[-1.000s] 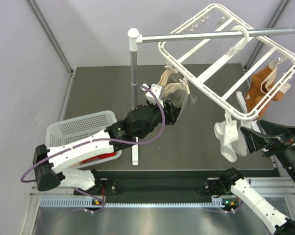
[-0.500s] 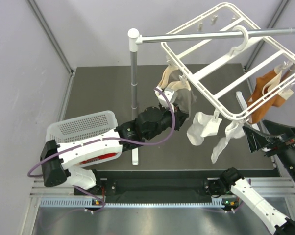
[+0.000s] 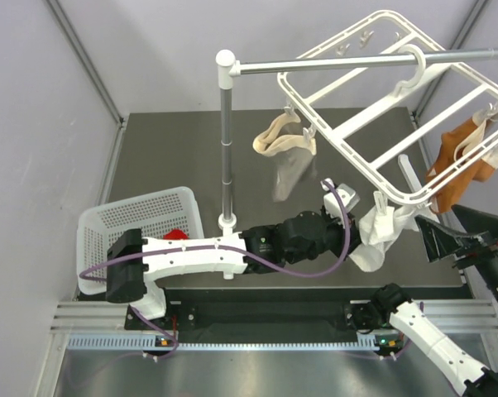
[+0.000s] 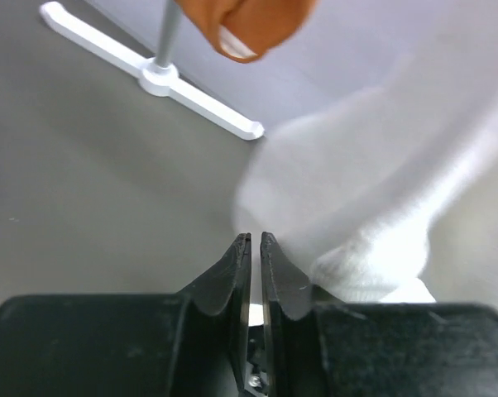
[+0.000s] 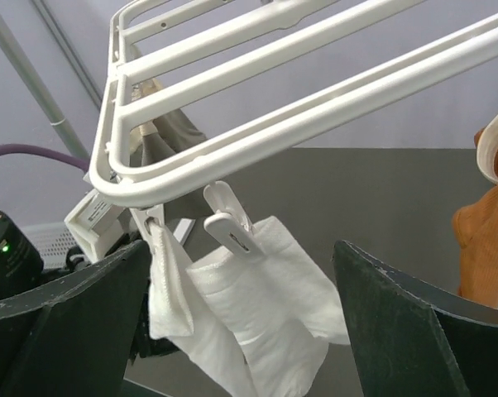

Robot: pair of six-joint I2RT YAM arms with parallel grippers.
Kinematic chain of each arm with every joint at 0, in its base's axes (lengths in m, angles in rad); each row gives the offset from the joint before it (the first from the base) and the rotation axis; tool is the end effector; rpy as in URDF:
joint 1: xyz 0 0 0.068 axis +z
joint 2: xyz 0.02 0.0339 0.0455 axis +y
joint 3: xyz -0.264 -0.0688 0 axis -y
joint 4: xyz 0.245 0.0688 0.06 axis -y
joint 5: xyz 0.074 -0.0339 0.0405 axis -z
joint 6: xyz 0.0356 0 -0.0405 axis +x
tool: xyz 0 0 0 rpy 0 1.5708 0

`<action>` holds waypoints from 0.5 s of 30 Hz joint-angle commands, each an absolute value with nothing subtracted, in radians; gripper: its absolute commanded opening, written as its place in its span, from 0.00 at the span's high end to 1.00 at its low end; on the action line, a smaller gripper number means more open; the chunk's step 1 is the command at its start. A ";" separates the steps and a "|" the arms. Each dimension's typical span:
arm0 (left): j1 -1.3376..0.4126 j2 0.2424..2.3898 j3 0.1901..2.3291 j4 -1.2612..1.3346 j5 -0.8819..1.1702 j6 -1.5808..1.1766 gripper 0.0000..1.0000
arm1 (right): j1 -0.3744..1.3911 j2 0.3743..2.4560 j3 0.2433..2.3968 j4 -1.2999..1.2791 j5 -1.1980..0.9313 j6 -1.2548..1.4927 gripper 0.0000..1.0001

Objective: Clip the socks to the hanger
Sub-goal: Rotate the hanger at the clothesline.

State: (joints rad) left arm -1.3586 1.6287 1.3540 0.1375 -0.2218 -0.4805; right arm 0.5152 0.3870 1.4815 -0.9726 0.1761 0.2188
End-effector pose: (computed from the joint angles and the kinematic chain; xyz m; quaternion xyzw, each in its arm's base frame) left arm 0.0909 -0.3846 0.3535 0.2527 0.7091 -0.4687 0.4622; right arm -0.0467 -0.0336 0.4716 -0.0323 0.6626 0.2133 0.7172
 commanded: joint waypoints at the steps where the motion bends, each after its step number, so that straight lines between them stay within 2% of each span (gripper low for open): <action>1: -1.379 1.589 1.382 0.190 -0.244 -0.477 0.85 | 0.528 0.393 1.522 -0.988 0.225 0.186 0.09; 3: -1.397 1.577 1.379 0.157 -0.262 -0.469 0.82 | 0.531 0.388 1.516 -0.988 0.235 0.176 0.09; 4: -1.400 1.559 1.373 0.141 -0.267 -0.466 0.77 | 0.528 0.388 1.508 -0.994 0.239 0.173 0.09; 11: -1.402 1.421 1.284 0.048 -0.317 -0.463 0.59 | 0.532 0.377 1.439 -1.028 0.252 0.195 0.09; 15: -1.402 1.284 1.206 0.014 -0.370 -0.459 0.55 | 0.534 0.351 1.359 -1.029 0.223 0.235 0.13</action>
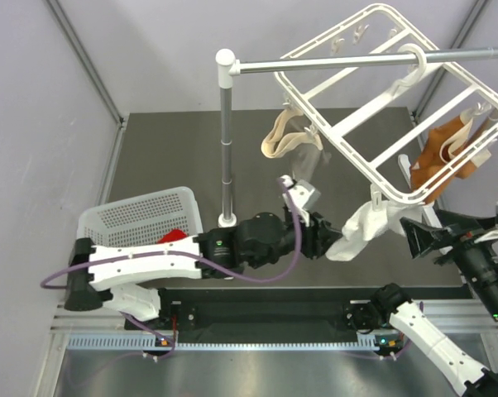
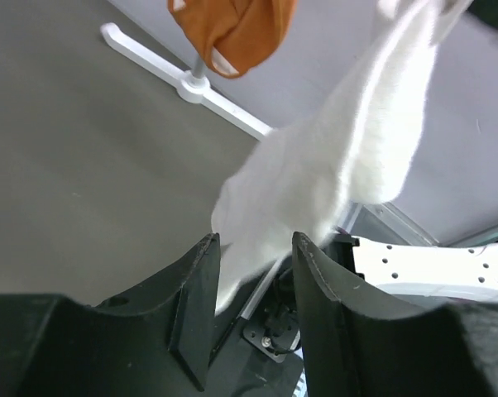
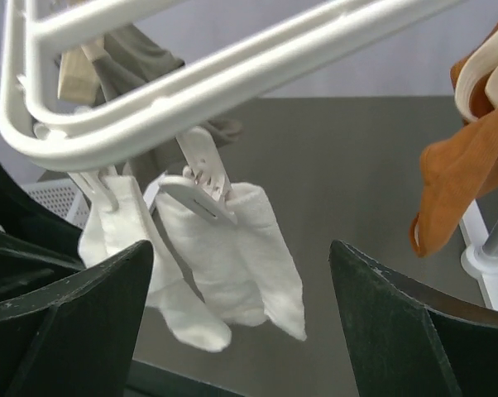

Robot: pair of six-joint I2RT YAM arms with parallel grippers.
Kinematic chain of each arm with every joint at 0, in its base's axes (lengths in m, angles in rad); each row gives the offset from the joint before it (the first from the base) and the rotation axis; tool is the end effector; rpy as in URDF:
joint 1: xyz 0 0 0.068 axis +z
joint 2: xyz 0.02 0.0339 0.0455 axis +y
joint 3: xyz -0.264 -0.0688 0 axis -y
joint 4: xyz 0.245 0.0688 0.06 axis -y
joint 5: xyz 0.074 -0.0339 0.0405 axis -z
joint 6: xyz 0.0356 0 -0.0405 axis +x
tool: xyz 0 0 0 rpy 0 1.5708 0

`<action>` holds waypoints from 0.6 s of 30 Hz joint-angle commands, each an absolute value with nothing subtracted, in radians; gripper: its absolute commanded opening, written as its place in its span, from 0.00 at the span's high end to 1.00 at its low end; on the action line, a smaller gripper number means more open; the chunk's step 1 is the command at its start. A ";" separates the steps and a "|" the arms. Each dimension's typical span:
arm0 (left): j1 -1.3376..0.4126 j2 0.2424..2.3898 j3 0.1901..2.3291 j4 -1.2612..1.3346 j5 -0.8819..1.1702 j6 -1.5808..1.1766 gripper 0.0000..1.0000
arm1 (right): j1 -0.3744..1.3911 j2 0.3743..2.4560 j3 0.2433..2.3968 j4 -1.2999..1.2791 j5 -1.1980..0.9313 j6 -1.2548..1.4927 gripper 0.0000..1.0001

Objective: Clip the socks to the hanger
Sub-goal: Rotate the hanger at the clothesline.

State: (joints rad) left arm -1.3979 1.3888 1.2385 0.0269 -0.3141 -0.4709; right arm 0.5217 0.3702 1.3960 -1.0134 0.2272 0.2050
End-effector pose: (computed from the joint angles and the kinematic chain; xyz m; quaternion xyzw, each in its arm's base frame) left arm 0.0677 -0.3237 0.3825 0.2383 0.7084 -0.4563 0.4829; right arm -0.0322 -0.0278 0.4510 -0.0305 0.7022 0.1768 0.6890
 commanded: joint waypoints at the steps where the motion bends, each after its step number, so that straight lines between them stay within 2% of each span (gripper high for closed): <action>1: -1.402 1.261 1.183 0.005 -0.400 -0.459 0.54 | 0.534 0.348 1.332 -1.029 0.210 0.242 0.15; 4: -1.404 1.171 1.149 -0.051 -0.455 -0.454 0.54 | 0.535 0.331 1.304 -1.020 0.180 0.261 0.19; 7: -1.404 1.086 1.099 -0.084 -0.500 -0.442 0.53 | 0.534 0.321 1.310 -0.994 0.108 0.264 0.18; 8: -1.402 1.065 1.089 -0.101 -0.532 -0.434 0.53 | 0.535 0.319 1.313 -0.979 0.066 0.253 0.15; 12: -1.402 0.956 1.040 -0.133 -0.598 -0.426 0.52 | 0.532 0.339 1.344 -0.888 -0.289 0.219 0.05; 18: -1.402 0.826 0.957 -0.158 -0.655 -0.456 0.52 | 0.528 0.475 1.359 -0.772 -0.615 0.265 0.07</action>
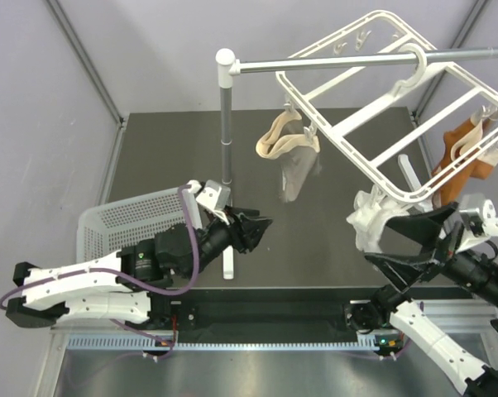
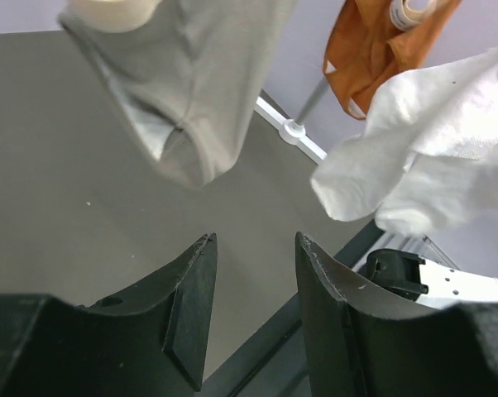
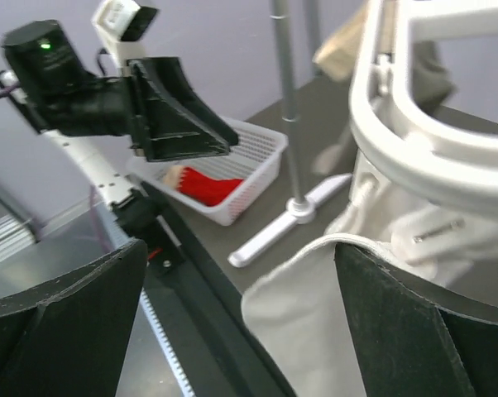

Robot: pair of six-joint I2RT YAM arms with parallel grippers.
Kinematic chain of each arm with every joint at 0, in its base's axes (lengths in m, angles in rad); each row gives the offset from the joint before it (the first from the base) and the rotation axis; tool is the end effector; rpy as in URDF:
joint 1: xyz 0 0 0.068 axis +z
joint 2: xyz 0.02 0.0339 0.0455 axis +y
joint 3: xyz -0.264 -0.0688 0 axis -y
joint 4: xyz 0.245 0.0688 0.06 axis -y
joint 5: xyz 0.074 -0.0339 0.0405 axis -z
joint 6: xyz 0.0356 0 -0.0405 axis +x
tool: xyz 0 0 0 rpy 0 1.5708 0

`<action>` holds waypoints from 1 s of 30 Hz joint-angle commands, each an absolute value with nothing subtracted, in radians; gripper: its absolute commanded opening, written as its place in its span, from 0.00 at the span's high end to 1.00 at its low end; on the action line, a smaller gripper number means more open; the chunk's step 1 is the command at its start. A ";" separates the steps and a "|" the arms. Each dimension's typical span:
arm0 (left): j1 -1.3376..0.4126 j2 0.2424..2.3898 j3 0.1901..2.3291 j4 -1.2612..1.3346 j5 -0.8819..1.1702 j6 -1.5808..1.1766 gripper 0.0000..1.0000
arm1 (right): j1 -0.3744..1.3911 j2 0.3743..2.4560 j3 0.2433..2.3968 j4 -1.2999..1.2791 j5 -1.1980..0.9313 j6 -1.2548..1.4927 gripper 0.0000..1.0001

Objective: Clip the socks to the hanger
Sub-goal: Rotate the hanger at the clothesline.

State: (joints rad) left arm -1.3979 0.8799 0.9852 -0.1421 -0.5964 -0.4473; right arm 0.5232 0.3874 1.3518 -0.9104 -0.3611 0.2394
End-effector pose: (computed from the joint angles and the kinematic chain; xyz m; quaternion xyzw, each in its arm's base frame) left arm 0.0528 -0.1862 0.3986 0.1336 0.7052 -0.4011 0.5691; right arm -0.0296 -0.0026 0.4545 -0.2247 0.6513 0.3804 0.6169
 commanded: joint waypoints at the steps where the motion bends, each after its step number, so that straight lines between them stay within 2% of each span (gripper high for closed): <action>1: -1.404 0.810 0.942 -0.164 -0.657 -0.462 0.52 | 0.525 0.479 1.336 -0.747 -0.644 0.276 0.07; 7: -1.402 0.713 0.891 -0.193 -0.692 -0.499 0.52 | 0.522 0.515 1.272 -0.641 -0.684 0.324 0.09; 9: -1.402 0.695 0.885 -0.199 -0.699 -0.505 0.52 | 0.522 0.535 1.278 -0.663 -0.623 0.299 0.16; 11: -1.402 0.690 0.882 -0.201 -0.703 -0.511 0.52 | 0.522 0.546 1.276 -0.710 -0.478 0.276 0.27; 16: -1.404 0.707 0.885 -0.199 -0.692 -0.523 0.52 | 0.522 0.525 1.230 -0.729 -0.116 0.304 0.40; 17: -1.402 0.710 0.887 -0.195 -0.684 -0.525 0.52 | 0.522 0.522 1.229 -0.735 -0.069 0.317 0.46; 19: -1.402 0.730 0.890 -0.178 -0.658 -0.522 0.52 | 0.523 0.517 1.233 -0.747 0.056 0.324 0.49; 22: -1.402 0.775 0.902 -0.135 -0.585 -0.506 0.52 | 0.522 0.509 1.255 -0.793 0.143 0.321 0.48; 26: -1.404 0.885 0.952 -0.092 -0.496 -0.471 0.48 | 0.522 0.494 1.316 -0.850 0.031 0.237 0.34; 30: -1.404 0.965 0.986 0.033 -0.339 -0.425 0.49 | 0.522 0.482 1.506 -0.995 0.057 0.190 0.31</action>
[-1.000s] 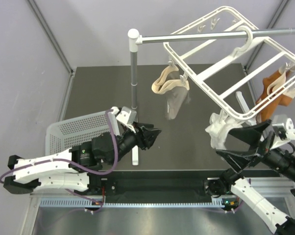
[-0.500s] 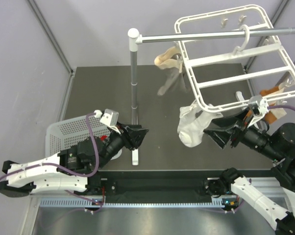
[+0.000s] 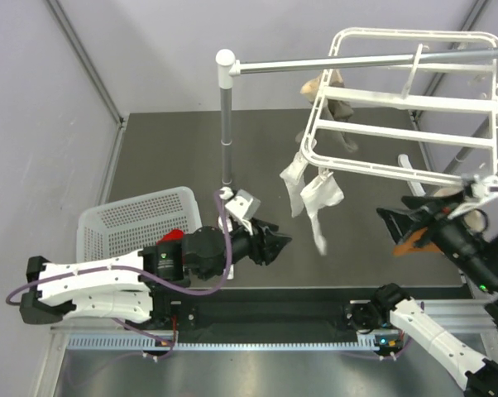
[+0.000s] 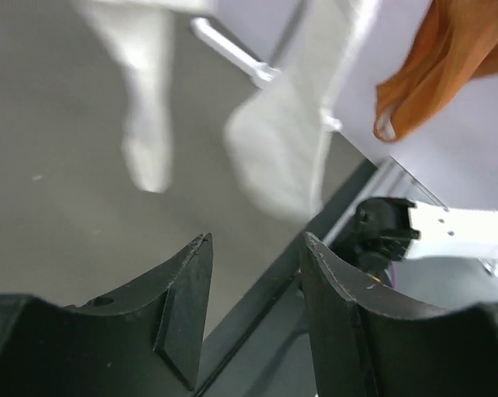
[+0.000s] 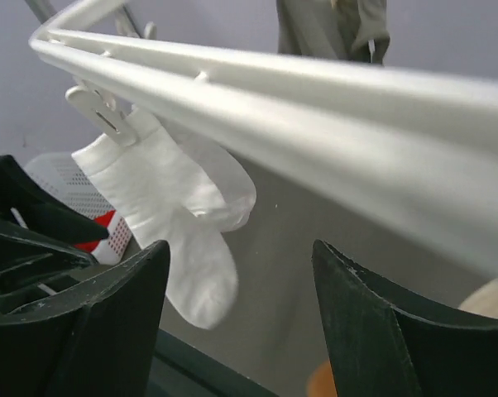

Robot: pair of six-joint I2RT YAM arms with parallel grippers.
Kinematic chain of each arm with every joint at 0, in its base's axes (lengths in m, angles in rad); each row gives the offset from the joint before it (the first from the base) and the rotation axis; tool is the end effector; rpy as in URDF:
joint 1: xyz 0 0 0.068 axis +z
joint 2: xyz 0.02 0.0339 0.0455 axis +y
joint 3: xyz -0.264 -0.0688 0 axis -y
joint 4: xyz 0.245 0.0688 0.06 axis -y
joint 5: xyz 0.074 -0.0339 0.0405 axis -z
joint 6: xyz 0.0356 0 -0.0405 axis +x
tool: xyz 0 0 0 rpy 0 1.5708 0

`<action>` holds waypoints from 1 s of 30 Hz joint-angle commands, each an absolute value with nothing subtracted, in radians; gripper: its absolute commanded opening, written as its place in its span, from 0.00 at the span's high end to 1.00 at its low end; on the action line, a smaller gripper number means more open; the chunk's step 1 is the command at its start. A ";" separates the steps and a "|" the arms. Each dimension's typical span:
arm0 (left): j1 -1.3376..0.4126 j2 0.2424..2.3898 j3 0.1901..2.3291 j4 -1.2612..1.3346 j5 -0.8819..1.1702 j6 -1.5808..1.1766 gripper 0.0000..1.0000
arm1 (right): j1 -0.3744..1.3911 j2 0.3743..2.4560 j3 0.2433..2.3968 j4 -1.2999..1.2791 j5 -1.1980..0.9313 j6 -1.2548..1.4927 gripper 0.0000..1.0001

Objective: Clip the socks to the hanger
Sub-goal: Rotate the hanger at the clothesline.

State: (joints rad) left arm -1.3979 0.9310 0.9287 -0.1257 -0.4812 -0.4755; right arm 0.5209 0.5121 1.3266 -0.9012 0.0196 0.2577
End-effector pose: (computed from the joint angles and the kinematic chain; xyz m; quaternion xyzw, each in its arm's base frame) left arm 0.0527 -0.2062 0.3712 0.1836 0.7231 -0.4107 0.5241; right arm 0.0208 0.0111 0.4528 -0.0902 0.7315 0.2498 0.6279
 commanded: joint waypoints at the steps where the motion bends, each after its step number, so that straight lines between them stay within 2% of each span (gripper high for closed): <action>1: -1.402 0.977 0.994 0.079 -0.296 -0.413 0.50 | 0.523 0.482 1.544 -1.018 0.064 0.183 0.30; 4: -1.402 1.028 1.017 0.135 -0.258 -0.394 0.53 | 0.523 0.491 1.699 -1.070 0.066 0.161 0.30; 9: -1.402 1.121 1.083 0.175 -0.207 -0.383 0.53 | 0.523 0.505 1.877 -1.101 0.058 0.143 0.28; 11: -1.402 1.161 1.117 0.179 -0.219 -0.383 0.51 | 0.526 0.486 1.878 -1.082 0.063 0.153 0.27; 15: -1.404 1.219 1.155 0.216 -0.250 -0.411 0.49 | 0.531 0.453 1.746 -1.048 0.055 0.182 0.26; 18: -1.404 1.246 1.175 0.258 -0.183 -0.425 0.45 | 0.532 0.448 1.703 -1.017 -0.087 0.190 0.24; 20: -1.402 1.270 1.183 0.322 -0.138 -0.426 0.44 | 0.532 0.463 1.721 -1.022 -0.107 0.178 0.23; 24: -1.404 1.337 1.215 0.405 -0.054 -0.419 0.44 | 0.531 0.486 1.805 -1.083 0.121 0.179 0.23; 27: -1.405 1.405 1.267 0.425 -0.055 -0.407 0.45 | 0.532 0.506 1.844 -1.140 0.450 0.190 0.23; 30: -1.414 1.469 1.284 0.506 -0.081 -0.391 0.44 | 0.532 0.532 1.856 -1.167 0.623 0.158 0.23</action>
State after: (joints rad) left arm -1.4036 1.4258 1.2404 0.3637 -0.0929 -0.4149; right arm 0.5236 0.4847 1.8374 -1.1236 0.3275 0.1772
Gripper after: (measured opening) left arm 0.558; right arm 0.771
